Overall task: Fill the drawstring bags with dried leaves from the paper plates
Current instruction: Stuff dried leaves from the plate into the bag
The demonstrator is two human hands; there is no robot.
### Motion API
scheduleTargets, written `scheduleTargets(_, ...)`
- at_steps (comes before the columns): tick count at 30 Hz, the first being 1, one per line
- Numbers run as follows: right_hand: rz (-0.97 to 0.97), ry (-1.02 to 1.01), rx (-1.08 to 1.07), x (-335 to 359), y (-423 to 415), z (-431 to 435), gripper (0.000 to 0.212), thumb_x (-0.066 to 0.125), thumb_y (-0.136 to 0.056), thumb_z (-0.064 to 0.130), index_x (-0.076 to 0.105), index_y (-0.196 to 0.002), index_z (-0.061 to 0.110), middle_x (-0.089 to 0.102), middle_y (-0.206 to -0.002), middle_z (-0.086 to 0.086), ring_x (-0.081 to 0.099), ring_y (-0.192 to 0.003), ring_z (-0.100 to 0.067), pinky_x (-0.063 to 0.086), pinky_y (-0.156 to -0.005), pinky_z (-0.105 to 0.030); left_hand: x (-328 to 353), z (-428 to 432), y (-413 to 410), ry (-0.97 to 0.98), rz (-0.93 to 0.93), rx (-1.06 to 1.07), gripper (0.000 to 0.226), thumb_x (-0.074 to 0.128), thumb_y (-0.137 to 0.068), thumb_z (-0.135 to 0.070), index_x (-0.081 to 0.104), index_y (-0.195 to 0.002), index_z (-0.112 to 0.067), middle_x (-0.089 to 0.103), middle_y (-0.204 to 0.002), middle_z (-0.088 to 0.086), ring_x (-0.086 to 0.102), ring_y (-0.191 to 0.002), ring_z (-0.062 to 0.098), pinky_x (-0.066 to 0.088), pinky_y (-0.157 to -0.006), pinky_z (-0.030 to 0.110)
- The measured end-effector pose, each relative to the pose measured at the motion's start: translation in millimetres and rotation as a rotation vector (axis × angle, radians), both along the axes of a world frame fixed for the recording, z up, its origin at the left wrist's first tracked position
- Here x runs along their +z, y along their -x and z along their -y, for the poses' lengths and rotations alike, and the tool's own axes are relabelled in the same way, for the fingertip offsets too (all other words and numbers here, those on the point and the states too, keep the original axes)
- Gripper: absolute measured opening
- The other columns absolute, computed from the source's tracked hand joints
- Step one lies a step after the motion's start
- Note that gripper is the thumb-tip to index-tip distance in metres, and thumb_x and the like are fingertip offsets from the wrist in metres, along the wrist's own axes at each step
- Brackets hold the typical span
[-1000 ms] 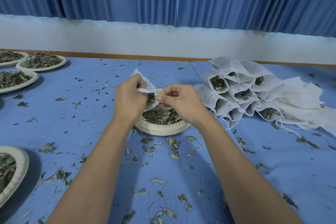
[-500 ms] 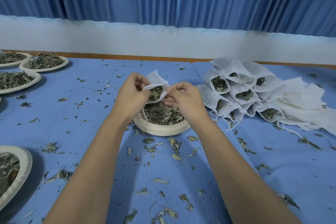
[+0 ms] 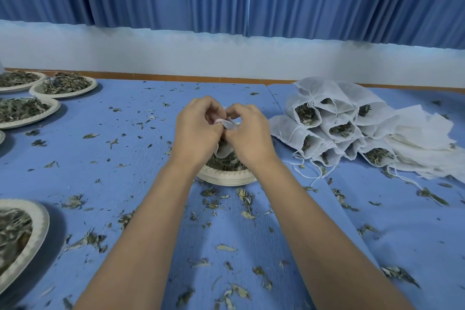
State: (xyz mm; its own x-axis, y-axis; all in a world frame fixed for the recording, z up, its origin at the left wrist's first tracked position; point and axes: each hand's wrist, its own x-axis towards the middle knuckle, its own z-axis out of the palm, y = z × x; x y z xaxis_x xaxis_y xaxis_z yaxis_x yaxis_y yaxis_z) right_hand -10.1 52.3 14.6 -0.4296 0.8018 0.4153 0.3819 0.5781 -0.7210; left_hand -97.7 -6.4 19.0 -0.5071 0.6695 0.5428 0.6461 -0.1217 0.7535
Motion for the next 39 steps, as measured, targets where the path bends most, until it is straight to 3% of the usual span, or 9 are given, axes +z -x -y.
scheduleTargets(5, -0.011, -0.081, -0.105, 10.8, 9.1, -11.3, 0.016, 0.059, -0.082, 0.000, 0.067, -0.082, 0.014, 0.060, -0.096, -0.007, 0.050, -0.079, -0.013, 0.028, -0.060, -0.019, -3.7, 1.5, 9.1, 0.072, -0.183, 0.206, 0.018, 0.060, -0.081, 0.000, 0.059, -0.096, -0.010, 0.042, -0.087, -0.003, 0.046, -0.073, 0.016, 0.040, -0.066, 0.026)
scheduleTargets(10, -0.096, 0.013, -0.109, 7.7, 10.2, -17.8, 0.007, 0.068, -0.083, 0.008, 0.065, -0.087, 0.013, 0.066, -0.096, -0.008, 0.055, -0.081, -0.013, 0.034, -0.063, -0.017, -1.5, 2.4, 8.7, 0.145, 0.138, 0.200, 0.007, 0.057, -0.089, -0.026, 0.063, -0.091, -0.022, 0.066, -0.068, 0.005, 0.065, -0.067, 0.025, 0.048, -0.058, 0.035)
scheduleTargets(15, -0.221, 0.328, 0.131, 14.7, -6.4, -11.3, 0.036, 0.074, -0.081, 0.028, 0.059, -0.113, 0.018, 0.062, -0.101, 0.004, 0.065, -0.089, -0.014, 0.055, -0.072, -0.025, -1.8, 4.3, 15.8, 0.033, 0.180, 0.232, 0.020, 0.054, -0.096, -0.022, 0.070, -0.098, -0.010, 0.066, -0.060, 0.002, 0.066, -0.056, 0.012, 0.057, -0.068, 0.034)
scheduleTargets(20, 0.399, 0.255, 0.170, 29.2, -35.7, -16.6, 0.021, 0.074, -0.078, 0.034, 0.067, -0.078, 0.014, 0.063, -0.069, 0.004, 0.058, -0.060, -0.012, 0.051, -0.056, -0.026, -1.2, 5.7, 15.9, -0.102, 0.358, 0.228, 0.026, 0.055, -0.095, -0.016, 0.061, -0.073, -0.028, 0.061, -0.046, -0.006, 0.065, -0.049, 0.014, 0.059, -0.063, 0.032)
scheduleTargets(23, 0.595, 0.327, 0.305, 25.8, -32.8, -11.8, 0.011, 0.075, -0.077, 0.025, 0.067, -0.075, 0.017, 0.067, -0.078, 0.002, 0.063, -0.069, -0.016, 0.055, -0.062, -0.027, -1.5, 4.9, 14.2, -0.079, 0.363, 0.240, 0.024, 0.055, -0.095, -0.017, 0.062, -0.075, -0.028, 0.057, -0.041, -0.009, 0.058, -0.040, 0.004, 0.051, -0.054, 0.015)
scheduleTargets(27, 0.546, 0.204, 0.243, 6.8, -15.9, -18.4, 0.007, 0.067, -0.084, 0.008, 0.066, -0.080, 0.014, 0.063, -0.076, 0.004, 0.057, -0.062, -0.010, 0.050, -0.057, -0.021, -3.8, 4.5, 14.8, -0.065, 0.304, 0.305, 0.020, 0.055, -0.095, -0.019, 0.074, -0.092, -0.013, 0.056, -0.057, -0.014, 0.048, -0.045, 0.004, 0.036, -0.045, 0.010)
scheduleTargets(31, 0.406, 0.053, 0.160, -0.7, -8.9, -23.7, 0.006, 0.067, -0.085, 0.007, 0.069, -0.084, 0.012, 0.062, -0.082, 0.004, 0.053, -0.069, -0.004, 0.038, -0.052, -0.006, -3.2, 4.5, 21.0, -0.098, 0.378, 0.340, 0.020, 0.058, -0.093, -0.023, 0.074, -0.093, -0.011, 0.055, -0.062, -0.018, 0.055, -0.063, 0.009, 0.048, -0.065, 0.030)
scheduleTargets(34, 0.200, 0.021, -0.009, -0.3, -11.0, -24.5, 0.007, 0.061, -0.087, 0.017, 0.068, -0.088, 0.017, 0.065, -0.092, 0.004, 0.059, -0.079, -0.007, 0.046, -0.065, -0.017, -2.5, 4.6, 23.4, -0.102, 0.419, 0.328, 0.018, 0.059, -0.092, -0.025, 0.074, -0.091, -0.017, 0.057, -0.063, -0.020, 0.056, -0.064, 0.006, 0.048, -0.066, 0.028)
scheduleTargets(39, 0.558, -0.030, -0.062, -13.1, 3.9, -20.5, 0.050, 0.046, -0.095, 0.043, 0.046, -0.135, 0.012, 0.049, -0.134, -0.015, 0.036, -0.127, -0.033, 0.032, -0.103, -0.040, -2.0, 4.4, 21.1, -0.084, 0.461, 0.296, 0.023, 0.059, -0.091, -0.023, 0.063, -0.072, -0.034, 0.058, -0.060, -0.021, 0.054, -0.060, 0.000, 0.045, -0.061, 0.021)
